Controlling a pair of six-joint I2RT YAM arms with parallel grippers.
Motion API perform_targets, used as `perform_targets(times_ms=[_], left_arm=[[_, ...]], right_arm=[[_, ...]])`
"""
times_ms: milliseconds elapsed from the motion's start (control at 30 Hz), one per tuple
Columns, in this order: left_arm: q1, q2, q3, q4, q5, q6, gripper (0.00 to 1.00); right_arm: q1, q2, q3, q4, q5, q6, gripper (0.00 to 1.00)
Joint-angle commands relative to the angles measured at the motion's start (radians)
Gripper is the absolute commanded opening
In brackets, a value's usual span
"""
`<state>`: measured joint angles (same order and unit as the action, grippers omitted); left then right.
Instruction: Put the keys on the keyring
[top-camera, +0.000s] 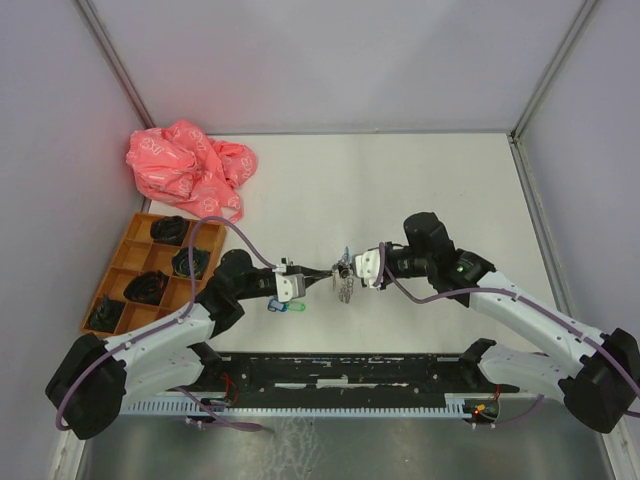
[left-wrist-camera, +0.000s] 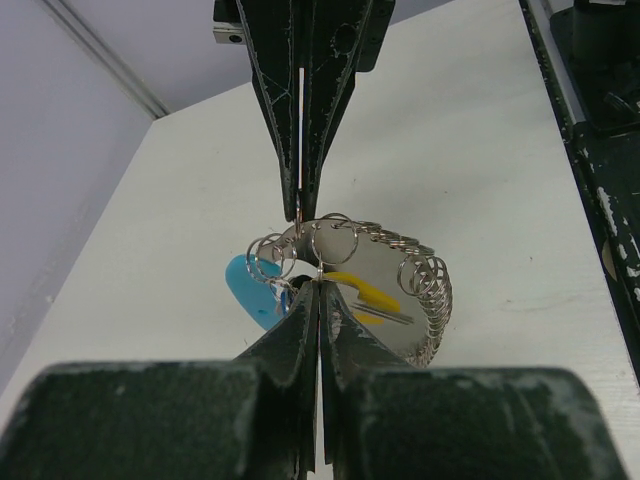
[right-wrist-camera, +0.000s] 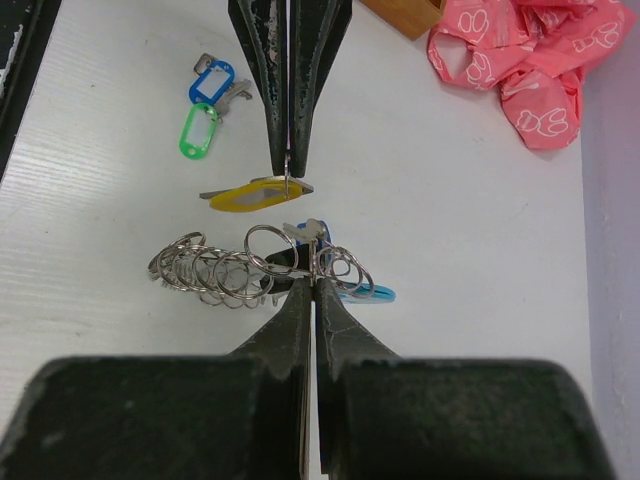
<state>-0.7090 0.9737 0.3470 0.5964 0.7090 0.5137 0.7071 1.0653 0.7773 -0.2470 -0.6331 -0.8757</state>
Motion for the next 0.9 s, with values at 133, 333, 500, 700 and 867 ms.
perform_targets(times_ms=[133,333,500,700,867], left_arm=[[-0.016,0.019,0.061,-0.013,-0.009,0.067,0.03],[-0.021,0.019,0.064,-0.020,-0.020,0.062,0.03],[-0.022,0.017,0.066,-0.021,-0.029,0.060,0.03],[-0.024,0.020,0.068,-0.024,-0.028,0.058,0.03],[-0.025,0.023,0.070,-0.030,-0.015,0.062,0.03]], right_arm=[[0.016,-0.010,0.011,0.068,-0.068,-0.050,0.01],[0.027,0.000,0.023,0.036,-0.062,-0.061,0.01],[0.035,0.003,0.027,0.024,-0.050,-0.068,0.01],[0.041,0.006,0.027,0.025,-0.042,-0.068,0.01],[0.041,0.000,0.025,0.032,-0.019,-0.060,0.01]])
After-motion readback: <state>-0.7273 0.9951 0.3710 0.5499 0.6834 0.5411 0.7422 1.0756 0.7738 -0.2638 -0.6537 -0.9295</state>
